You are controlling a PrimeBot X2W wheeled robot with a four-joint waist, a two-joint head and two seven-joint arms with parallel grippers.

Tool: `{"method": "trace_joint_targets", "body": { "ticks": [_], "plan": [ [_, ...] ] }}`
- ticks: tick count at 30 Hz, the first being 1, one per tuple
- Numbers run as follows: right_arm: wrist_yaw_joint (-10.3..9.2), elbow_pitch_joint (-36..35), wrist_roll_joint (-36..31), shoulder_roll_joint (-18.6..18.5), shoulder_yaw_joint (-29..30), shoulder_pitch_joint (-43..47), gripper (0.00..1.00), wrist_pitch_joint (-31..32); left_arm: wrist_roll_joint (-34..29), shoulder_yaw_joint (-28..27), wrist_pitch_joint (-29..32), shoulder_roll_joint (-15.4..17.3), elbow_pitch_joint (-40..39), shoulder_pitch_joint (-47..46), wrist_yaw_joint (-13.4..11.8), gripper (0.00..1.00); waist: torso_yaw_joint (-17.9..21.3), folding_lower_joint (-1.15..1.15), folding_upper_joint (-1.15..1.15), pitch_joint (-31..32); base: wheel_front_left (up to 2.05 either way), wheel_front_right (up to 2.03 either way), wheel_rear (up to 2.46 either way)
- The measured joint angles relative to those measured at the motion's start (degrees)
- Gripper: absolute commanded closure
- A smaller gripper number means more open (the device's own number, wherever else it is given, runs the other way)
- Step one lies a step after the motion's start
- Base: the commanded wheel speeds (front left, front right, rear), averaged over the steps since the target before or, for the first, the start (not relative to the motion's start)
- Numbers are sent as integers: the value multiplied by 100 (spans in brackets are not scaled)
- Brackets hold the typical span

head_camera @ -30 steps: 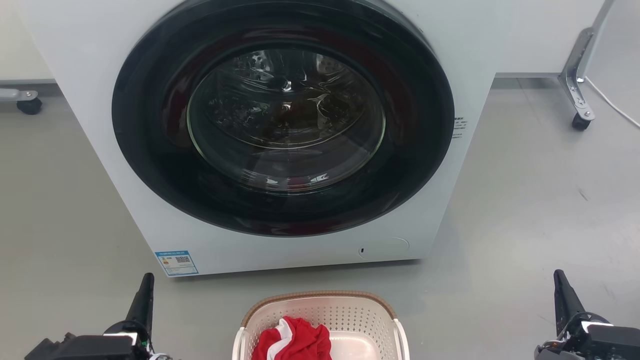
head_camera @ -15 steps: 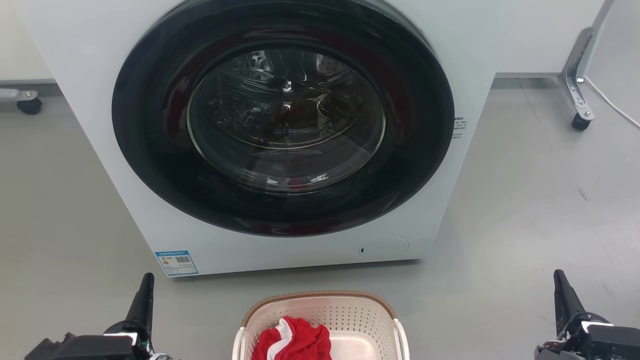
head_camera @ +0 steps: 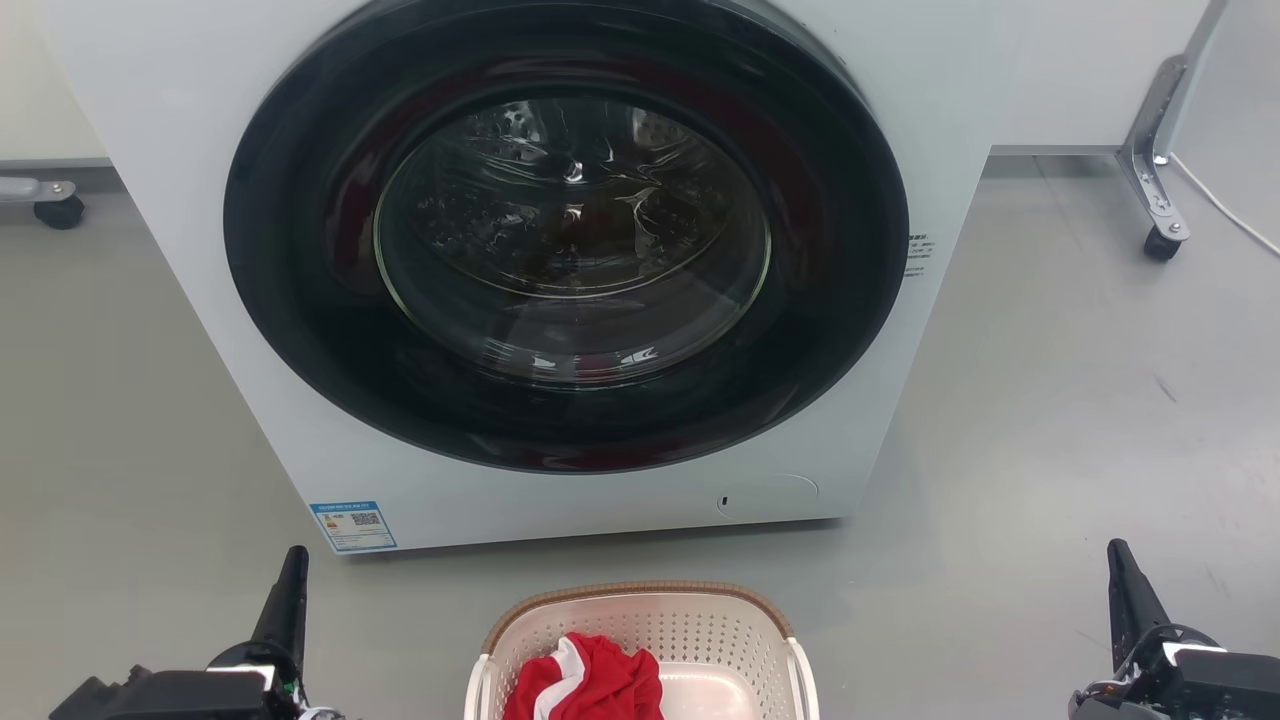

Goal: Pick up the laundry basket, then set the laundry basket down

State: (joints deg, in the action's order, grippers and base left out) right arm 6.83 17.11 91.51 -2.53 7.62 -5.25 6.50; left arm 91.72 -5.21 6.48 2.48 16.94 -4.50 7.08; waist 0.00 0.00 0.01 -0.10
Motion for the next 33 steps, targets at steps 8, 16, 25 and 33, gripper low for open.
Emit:
{"method": "trace_joint_targets", "body": {
  "ticks": [8,16,25,33],
  "plan": [
    [0,-1,0,0,0,0,100,0,0,0,0,0,0,0,0,100,0,0,0,0,0,0,0],
    [0,-1,0,0,0,0,100,0,0,0,0,0,0,0,0,100,0,0,0,0,0,0,0],
    [0,-1,0,0,0,0,100,0,0,0,0,0,0,0,0,100,0,0,0,0,0,0,0],
    [0,-2,0,0,0,0,100,0,0,0,0,0,0,0,0,100,0,0,0,-1,0,0,0]
  ]
}}
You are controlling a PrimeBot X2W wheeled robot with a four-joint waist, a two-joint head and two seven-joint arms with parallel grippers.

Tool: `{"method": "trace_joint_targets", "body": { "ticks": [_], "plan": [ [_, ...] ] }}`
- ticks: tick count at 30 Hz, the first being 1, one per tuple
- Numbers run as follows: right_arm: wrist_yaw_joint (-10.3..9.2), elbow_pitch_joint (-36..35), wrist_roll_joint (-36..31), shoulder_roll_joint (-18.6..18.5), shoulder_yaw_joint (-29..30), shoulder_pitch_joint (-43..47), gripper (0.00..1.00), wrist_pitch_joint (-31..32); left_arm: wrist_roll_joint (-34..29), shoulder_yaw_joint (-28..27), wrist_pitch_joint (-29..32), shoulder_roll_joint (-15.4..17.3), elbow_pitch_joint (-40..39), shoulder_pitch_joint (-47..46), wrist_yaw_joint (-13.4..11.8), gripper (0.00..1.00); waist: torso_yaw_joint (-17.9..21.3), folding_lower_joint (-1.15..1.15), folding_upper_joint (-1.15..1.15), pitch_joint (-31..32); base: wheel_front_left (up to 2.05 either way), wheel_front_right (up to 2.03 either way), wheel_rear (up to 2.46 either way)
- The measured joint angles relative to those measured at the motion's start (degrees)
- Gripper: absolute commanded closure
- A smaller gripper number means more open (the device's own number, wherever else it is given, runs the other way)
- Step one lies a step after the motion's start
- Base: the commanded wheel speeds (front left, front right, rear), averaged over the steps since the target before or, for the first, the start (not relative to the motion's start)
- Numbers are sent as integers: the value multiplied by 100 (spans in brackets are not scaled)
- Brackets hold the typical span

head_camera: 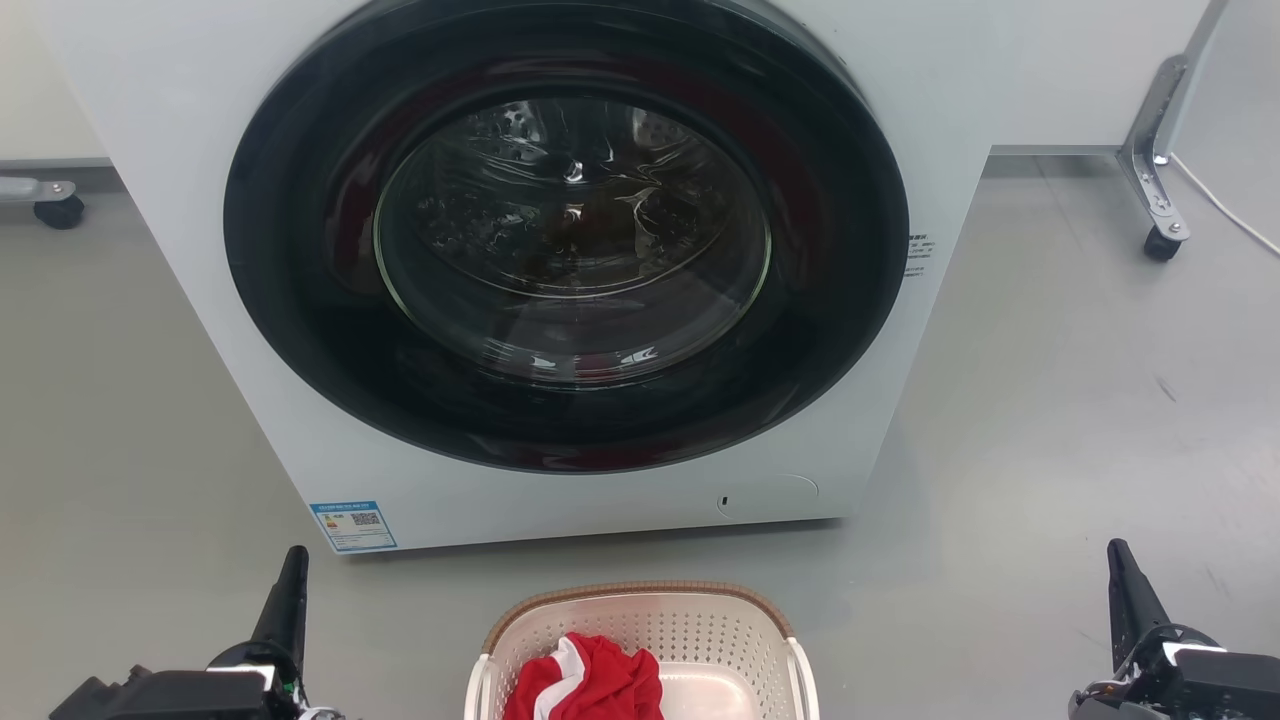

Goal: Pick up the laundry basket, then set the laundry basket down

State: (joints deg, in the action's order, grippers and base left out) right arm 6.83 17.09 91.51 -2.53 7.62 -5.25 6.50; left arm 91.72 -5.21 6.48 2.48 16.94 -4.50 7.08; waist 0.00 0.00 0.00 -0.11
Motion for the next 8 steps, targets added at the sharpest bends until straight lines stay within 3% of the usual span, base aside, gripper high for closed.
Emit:
{"method": "trace_joint_targets", "body": {
  "ticks": [8],
  "plan": [
    [0,0,0,0,0,0,100,0,0,0,0,0,0,0,0,100,0,0,0,0,0,0,0]
  ]
}}
